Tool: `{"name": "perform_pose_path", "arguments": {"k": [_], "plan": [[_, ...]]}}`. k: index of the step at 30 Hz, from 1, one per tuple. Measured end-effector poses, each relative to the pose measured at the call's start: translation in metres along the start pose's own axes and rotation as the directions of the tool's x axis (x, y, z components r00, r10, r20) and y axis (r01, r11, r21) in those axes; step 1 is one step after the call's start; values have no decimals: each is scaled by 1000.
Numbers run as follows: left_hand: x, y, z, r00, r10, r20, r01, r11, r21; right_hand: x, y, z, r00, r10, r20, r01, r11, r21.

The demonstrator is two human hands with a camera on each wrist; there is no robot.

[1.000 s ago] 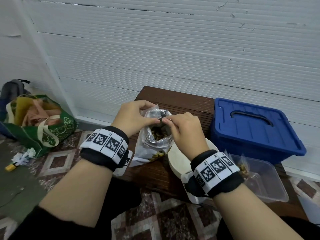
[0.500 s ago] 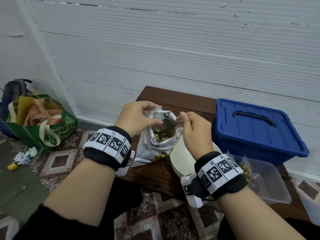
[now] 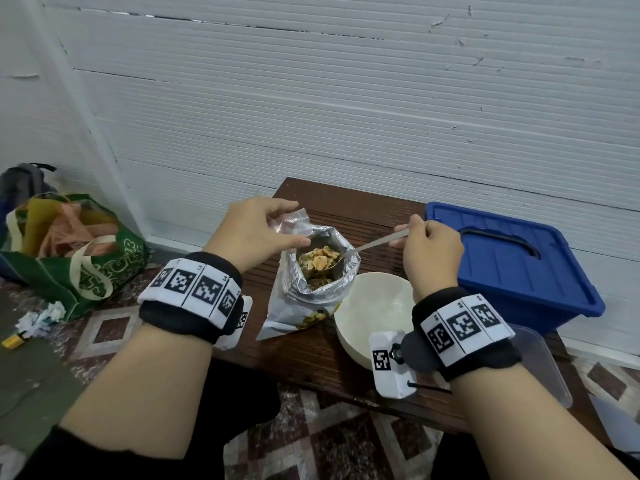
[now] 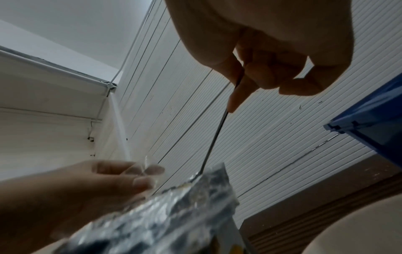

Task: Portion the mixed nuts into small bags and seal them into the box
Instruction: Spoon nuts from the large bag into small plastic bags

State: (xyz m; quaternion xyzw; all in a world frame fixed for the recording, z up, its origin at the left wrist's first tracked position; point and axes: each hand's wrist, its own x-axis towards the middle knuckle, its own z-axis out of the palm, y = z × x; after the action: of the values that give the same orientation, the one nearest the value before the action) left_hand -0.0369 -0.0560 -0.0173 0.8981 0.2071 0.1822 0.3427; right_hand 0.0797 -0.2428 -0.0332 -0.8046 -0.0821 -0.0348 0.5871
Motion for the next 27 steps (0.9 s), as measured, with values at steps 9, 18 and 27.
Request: {"name": "perform_pose_path", "arguments": {"k": [9, 18, 27], "plan": [[0, 4, -1, 990, -29, 139, 24, 999, 32, 23, -13, -23, 996, -26, -86, 30, 999, 43], [0, 9, 11, 987, 8, 160, -20, 997, 79, 21, -21, -10, 998, -62, 8, 61, 998, 32], [1, 10, 19, 993, 22, 117, -33, 995, 93, 15, -27, 1, 982, -124, 140, 109, 987, 116]]}}
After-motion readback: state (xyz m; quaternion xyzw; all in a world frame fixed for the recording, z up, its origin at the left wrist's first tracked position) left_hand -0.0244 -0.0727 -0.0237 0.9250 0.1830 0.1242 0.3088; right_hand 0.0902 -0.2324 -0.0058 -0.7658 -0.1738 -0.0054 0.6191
